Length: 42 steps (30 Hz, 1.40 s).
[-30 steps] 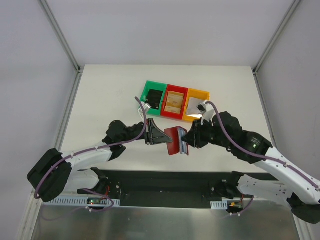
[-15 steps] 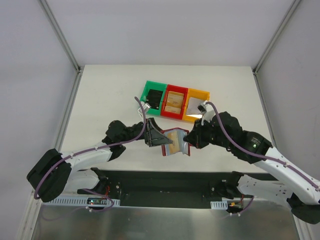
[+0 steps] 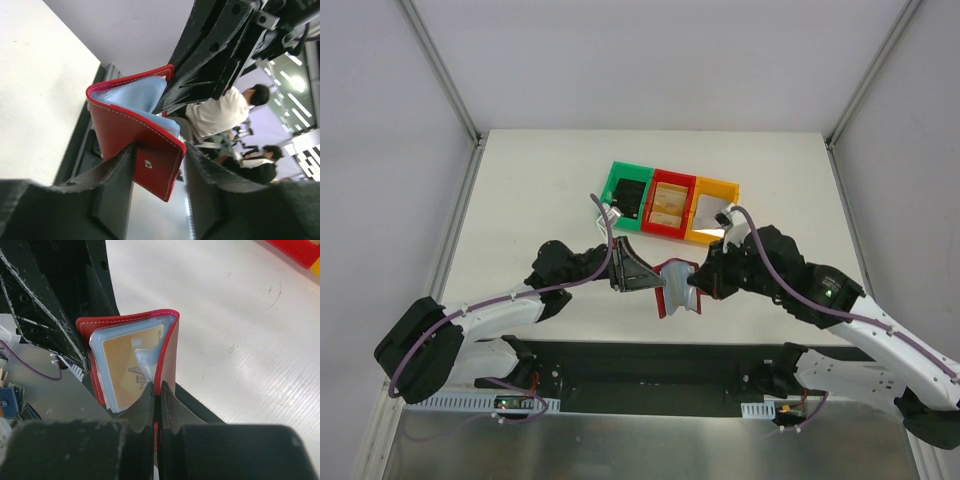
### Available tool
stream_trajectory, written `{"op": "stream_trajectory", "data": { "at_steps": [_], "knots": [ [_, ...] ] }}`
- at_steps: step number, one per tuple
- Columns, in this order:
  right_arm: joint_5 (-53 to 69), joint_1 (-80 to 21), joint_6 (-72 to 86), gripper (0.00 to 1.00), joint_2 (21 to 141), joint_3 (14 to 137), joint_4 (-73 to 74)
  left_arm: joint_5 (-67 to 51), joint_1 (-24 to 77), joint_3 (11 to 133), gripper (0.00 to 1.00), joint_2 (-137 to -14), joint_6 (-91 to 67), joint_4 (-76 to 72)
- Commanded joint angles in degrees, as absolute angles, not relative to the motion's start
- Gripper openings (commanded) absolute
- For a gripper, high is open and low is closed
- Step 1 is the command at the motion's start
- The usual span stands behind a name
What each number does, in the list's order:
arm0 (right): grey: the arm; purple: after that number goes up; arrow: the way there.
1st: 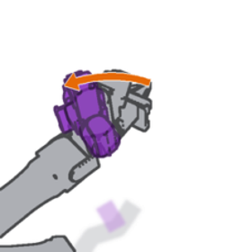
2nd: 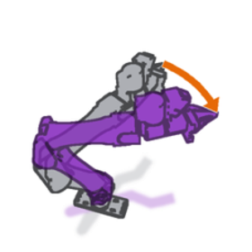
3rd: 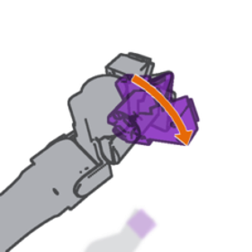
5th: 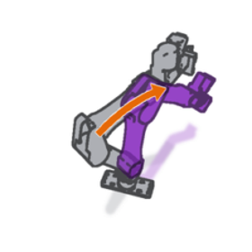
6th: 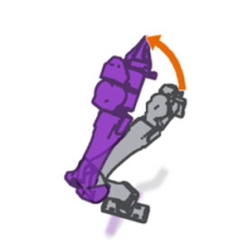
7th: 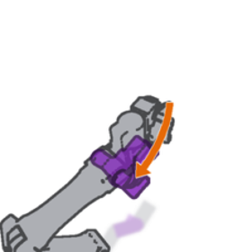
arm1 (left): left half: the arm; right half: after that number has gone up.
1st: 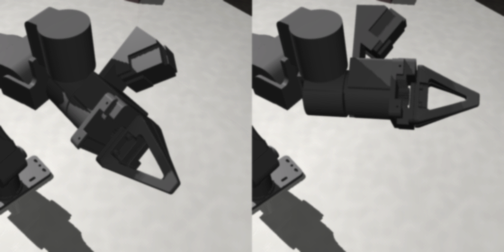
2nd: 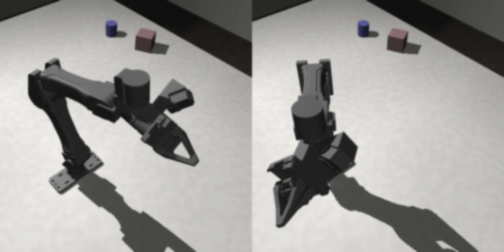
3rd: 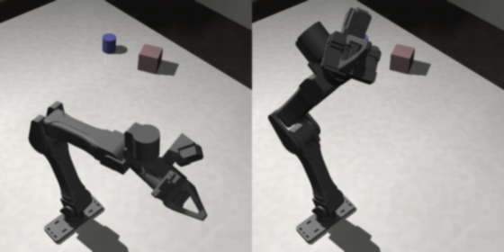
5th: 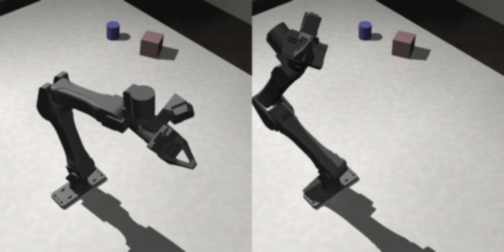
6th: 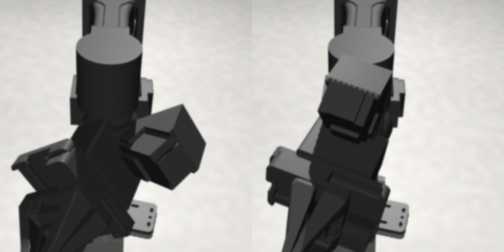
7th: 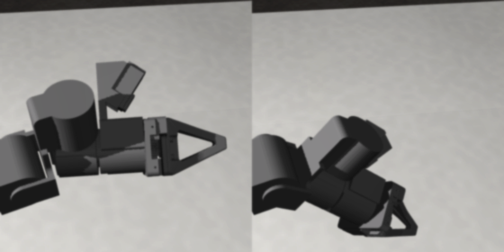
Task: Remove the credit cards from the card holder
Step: Open the card holder.
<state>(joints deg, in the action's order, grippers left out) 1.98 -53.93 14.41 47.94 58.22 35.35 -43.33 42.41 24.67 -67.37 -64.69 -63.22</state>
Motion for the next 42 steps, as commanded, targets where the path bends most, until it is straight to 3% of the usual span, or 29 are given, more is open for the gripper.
{"op": "stream_trajectory", "data": {
  "at_steps": [1,3,8,11,18,24,27,32,35,42],
  "knots": [
    [3.08,-53.79,14.68,0.00,46.76,58.36,32.70,-44.65,42.63,26.10,0.52,-66.88,-62.49,-63.11],
    [3.25,-53.79,14.68,0.00,46.58,58.45,32.61,-44.21,42.71,26.02,0.69,-66.71,-62.05,-61.45],
    [3.34,-53.79,14.59,0.00,46.67,58.10,32.69,-43.68,42.63,25.40,0.70,-66.62,-61.26,-60.56],
    [3.60,-53.79,14.68,0.00,46.67,57.31,32.00,-43.68,42.63,25.49,0.60,-66.88,-60.65,-59.77],
    [4.13,-53.79,14.85,0.00,46.32,55.90,30.94,-43.59,42.63,25.31,0.24,-67.50,-58.63,-57.22],
    [4.22,-53.79,14.76,0.01,46.05,55.02,30.94,-43.51,42.71,25.05,0.08,-67.33,-56.69,-54.68],
    [3.34,-53.35,14.50,0.22,45.53,54.58,31.81,-43.50,42.63,24.96,0.00,-66.97,-55.20,-51.95],
    [1.06,-51.59,13.71,0.47,44.30,53.79,34.18,-41.93,42.45,25.57,0.00,-65.22,-50.11,-41.76],
    [-3.06,-50.98,12.31,0.54,44.21,54.49,37.08,-40.79,42.10,26.80,0.00,-64.86,-46.59,-33.34],
    [-5.02,-50.71,10.20,0.55,45.08,54.85,37.10,-38.15,41.57,29.26,0.00,-67.58,-41.14,-23.73]
  ]
}}
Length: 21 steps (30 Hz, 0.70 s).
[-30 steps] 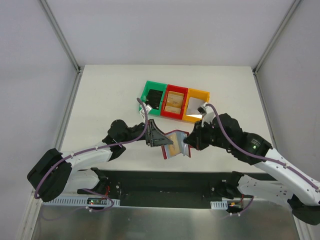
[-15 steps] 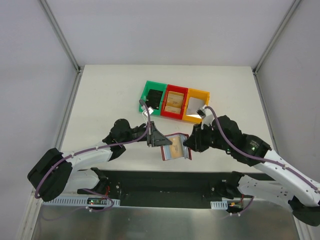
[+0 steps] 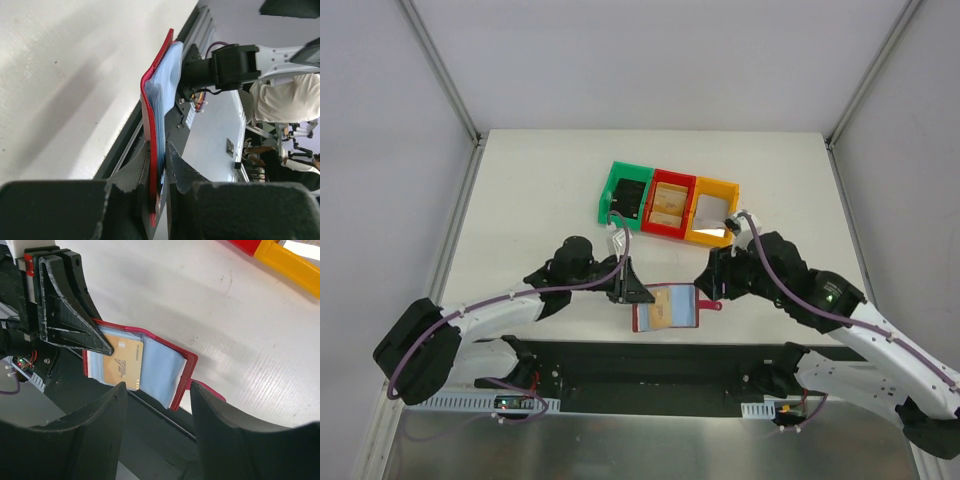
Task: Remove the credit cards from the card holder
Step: Open the card holder, then place the card holder at the center of the board.
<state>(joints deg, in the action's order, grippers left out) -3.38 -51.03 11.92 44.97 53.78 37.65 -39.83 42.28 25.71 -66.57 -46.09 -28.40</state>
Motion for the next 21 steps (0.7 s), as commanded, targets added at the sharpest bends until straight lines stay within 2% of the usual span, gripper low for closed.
{"op": "stream_trajectory", "data": {
  "at_steps": [1,6,11,15,21],
  "knots": [
    [-3.70,-50.80,10.28,0.54,45.44,53.89,35.78,-37.88,41.49,29.44,0.00,-68.81,-40.61,-23.82],
    [1.73,-50.89,11.60,0.47,48.07,46.43,23.93,-36.38,41.05,30.24,0.00,-76.45,-39.99,-27.49],
    [4.13,-50.80,12.92,0.46,50.18,37.45,12.85,-37.88,40.26,30.76,0.00,-82.61,-40.78,-30.94],
    [3.69,-50.80,12.75,0.46,52.11,34.72,8.71,-38.49,39.20,31.46,0.00,-84.55,-41.22,-31.99],
    [3.78,-50.63,11.86,0.43,57.03,32.61,4.05,-39.11,37.88,33.57,0.11,-86.48,-40.69,-30.68]
  ]
}}
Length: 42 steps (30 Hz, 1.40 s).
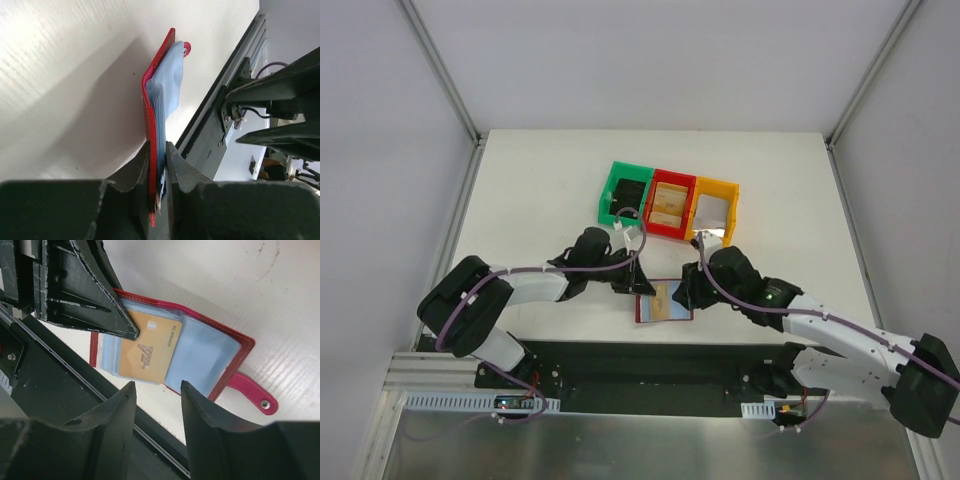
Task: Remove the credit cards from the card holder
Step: Place the card holder at the center of the board.
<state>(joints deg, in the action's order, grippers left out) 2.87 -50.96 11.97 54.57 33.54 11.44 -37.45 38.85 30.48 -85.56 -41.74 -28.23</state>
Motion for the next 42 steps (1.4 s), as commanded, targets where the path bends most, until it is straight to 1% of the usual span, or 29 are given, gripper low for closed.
{"op": "stream_trajectory", "data": {
  "at_steps": [1,3,5,7,9,13,19,22,28,32,35,36,39,42],
  "knots": [
    [4.13,-50.54,11.95,0.42,58.09,32.26,3.09,-39.02,37.79,33.66,0.13,-86.66,-40.43,-30.06],
    [4.22,-50.27,12.13,0.39,60.02,31.47,1.32,-38.94,37.44,33.84,0.19,-87.10,-40.26,-29.54],
    [4.74,-49.66,12.30,0.37,62.30,31.20,0.27,-38.93,37.09,34.19,0.22,-87.54,-40.08,-28.74],
    [5.18,-49.05,12.57,0.36,64.68,30.50,-2.36,-38.94,36.91,34.63,0.29,-87.80,-39.55,-27.87],
    [5.80,-48.26,13.01,0.35,66.35,29.97,-3.77,-38.76,36.56,35.15,0.36,-87.98,-39.11,-26.37],
    [6.68,-47.64,13.18,0.34,68.55,29.88,-5.18,-38.06,36.30,35.95,0.45,-87.54,-38.06,-23.74],
    [7.12,-47.11,13.10,0.34,69.78,29.97,-5.71,-36.13,35.51,37.53,0.48,-84.47,-35.08,-15.84],
    [7.29,-46.76,13.01,0.34,69.87,29.88,-5.71,-33.93,35.33,38.32,0.49,-80.61,-32.61,-8.73],
    [7.82,-45.88,12.92,0.33,69.52,28.92,-5.71,-30.77,35.33,36.13,0.53,-71.38,-32.26,-1.33],
    [8.17,-45.44,12.92,0.33,69.35,28.21,-5.71,-26.38,36.12,32.79,0.63,-63.56,-32.60,-0.18],
    [8.44,-45.35,13.01,0.33,69.70,27.95,-5.71,-20.15,40.50,32.08,0.71,-59.60,-32.78,-0.18],
    [8.44,-45.26,13.01,0.33,69.61,27.86,-5.45,-18.30,42.78,32.43,0.71,-59.50,-32.78,-0.18],
    [7.91,-45.35,13.36,0.34,69.52,27.60,-5.36,-16.26,46.84,33.84,0.68,-62.74,-33.57,-1.75],
    [7.82,-45.26,13.80,0.34,69.78,27.68,-4.92,-15.65,47.11,34.01,0.62,-67.22,-36.29,-3.25]
  ]
}}
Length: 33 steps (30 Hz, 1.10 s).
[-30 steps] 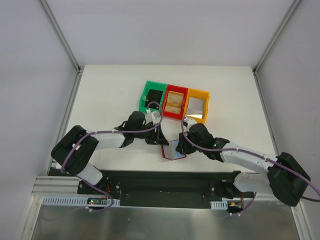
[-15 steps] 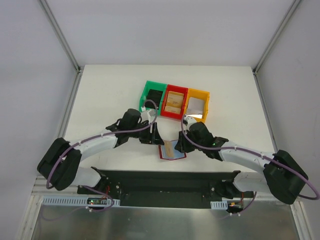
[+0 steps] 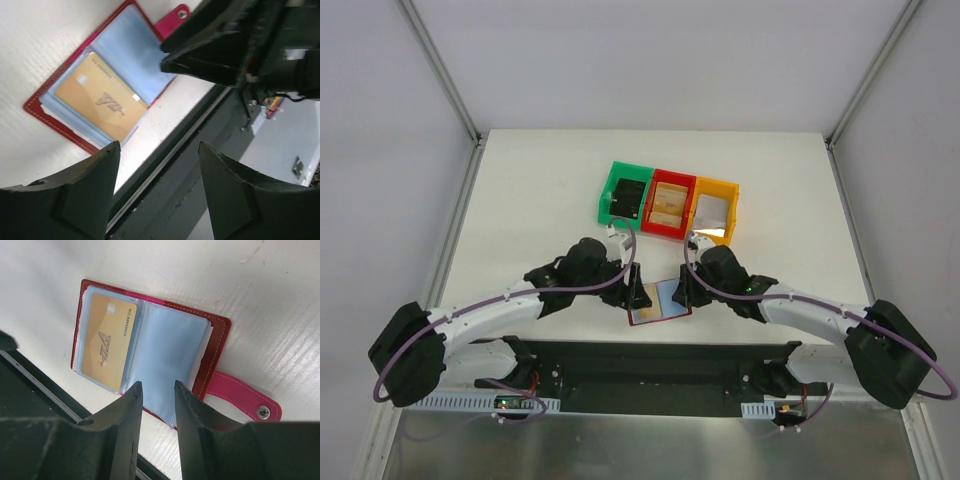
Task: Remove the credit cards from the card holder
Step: Place the card holder at the center of the board.
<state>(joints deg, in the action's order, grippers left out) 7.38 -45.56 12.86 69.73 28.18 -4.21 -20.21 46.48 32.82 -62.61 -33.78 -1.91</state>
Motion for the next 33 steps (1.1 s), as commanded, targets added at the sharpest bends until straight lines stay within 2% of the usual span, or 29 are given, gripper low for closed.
{"op": "stream_trajectory", "data": {
  "at_steps": [1,6,10,13,22,29,33],
  "knots": [
    [7.74,-45.35,13.97,0.34,69.87,27.60,-4.66,-15.21,47.02,34.10,0.59,-68.89,-36.82,-3.25],
    [5.46,-45.26,14.50,0.38,69.09,26.90,-2.20,-12.31,47.11,32.79,0.52,-73.21,-40.42,-3.16],
    [4.31,-45.35,14.76,0.45,67.50,25.41,-0.79,-10.29,47.11,32.08,0.54,-74.26,-41.22,-3.16],
    [4.22,-45.35,15.55,0.46,66.62,24.09,-0.62,-9.06,47.11,32.43,0.56,-75.49,-40.70,-3.16],
    [5.62,-45.79,17.49,0.41,64.95,21.10,-1.58,-7.74,46.76,36.21,0.51,-82.44,-38.50,-3.25],
    [5.63,-46.49,18.98,0.42,62.59,19.86,-1.50,-7.21,46.06,38.85,0.51,-83.50,-36.57,-3.16],
    [3.87,-46.49,18.46,0.44,59.07,22.31,3.59,-7.38,44.30,39.46,0.52,-82.36,-35.68,-2.47]
  ]
}}
